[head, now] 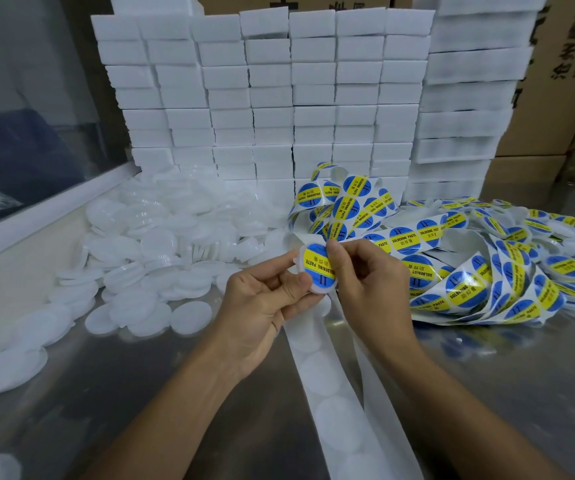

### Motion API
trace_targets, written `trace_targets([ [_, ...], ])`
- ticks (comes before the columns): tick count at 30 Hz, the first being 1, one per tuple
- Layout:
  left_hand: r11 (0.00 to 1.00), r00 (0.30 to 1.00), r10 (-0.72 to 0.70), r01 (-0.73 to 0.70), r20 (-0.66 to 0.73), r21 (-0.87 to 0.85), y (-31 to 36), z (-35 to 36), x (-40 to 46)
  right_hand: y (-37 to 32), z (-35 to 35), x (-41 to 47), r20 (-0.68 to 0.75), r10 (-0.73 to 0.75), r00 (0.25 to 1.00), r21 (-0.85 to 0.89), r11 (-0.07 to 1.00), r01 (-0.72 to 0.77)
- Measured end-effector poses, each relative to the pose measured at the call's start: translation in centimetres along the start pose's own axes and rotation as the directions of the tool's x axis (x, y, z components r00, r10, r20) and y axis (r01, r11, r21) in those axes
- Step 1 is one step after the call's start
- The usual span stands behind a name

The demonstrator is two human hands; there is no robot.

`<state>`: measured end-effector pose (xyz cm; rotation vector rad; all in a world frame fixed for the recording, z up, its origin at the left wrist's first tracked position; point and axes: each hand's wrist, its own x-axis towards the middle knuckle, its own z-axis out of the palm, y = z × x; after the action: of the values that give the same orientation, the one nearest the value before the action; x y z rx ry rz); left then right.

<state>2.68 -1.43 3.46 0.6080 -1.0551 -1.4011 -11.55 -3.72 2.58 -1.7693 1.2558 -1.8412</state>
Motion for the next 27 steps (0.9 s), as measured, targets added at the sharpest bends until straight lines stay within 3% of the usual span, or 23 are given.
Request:
trace_targets([
  [5,0.996,0.999,0.045,-0.045,-0.004,0.075,-0.2,-0.2,0.0,-0.2,0.0,-0.4,0.033,0.068,0.997,-0.011,0.998,-0.068],
  [11,0.988,0.998,-0.002,-0.008,0.062,0.156,0.0,-0.6,-0.1,-0.4,-0.4,0.1,0.032,0.085,0.996,0.005,0.996,-0.085],
  [14,0.999,0.999,-0.002,0.004,-0.035,0.053,0.2,-0.6,0.2,-0.4,-0.5,0.2,0.087,0.077,0.993,0.118,0.989,-0.087],
  [17,1.000,0.983,0.028,-0.026,-0.183,0.012,0.4,-0.8,0.6,-0.6,-0.2,-0.2,0.259,0.040,0.965,0.161,0.983,-0.084],
  [20,0.993,0.956,0.076,-0.046,-0.284,0.111,0.5,-1.2,0.7,-0.7,0.4,-0.9,0.361,0.050,0.931,0.143,0.984,-0.109],
  [27,0.918,0.936,0.198,-0.073,-0.291,0.389,0.0,-0.7,0.4,0.2,0.0,-0.3,0.284,0.070,0.956,0.229,0.964,-0.138],
])
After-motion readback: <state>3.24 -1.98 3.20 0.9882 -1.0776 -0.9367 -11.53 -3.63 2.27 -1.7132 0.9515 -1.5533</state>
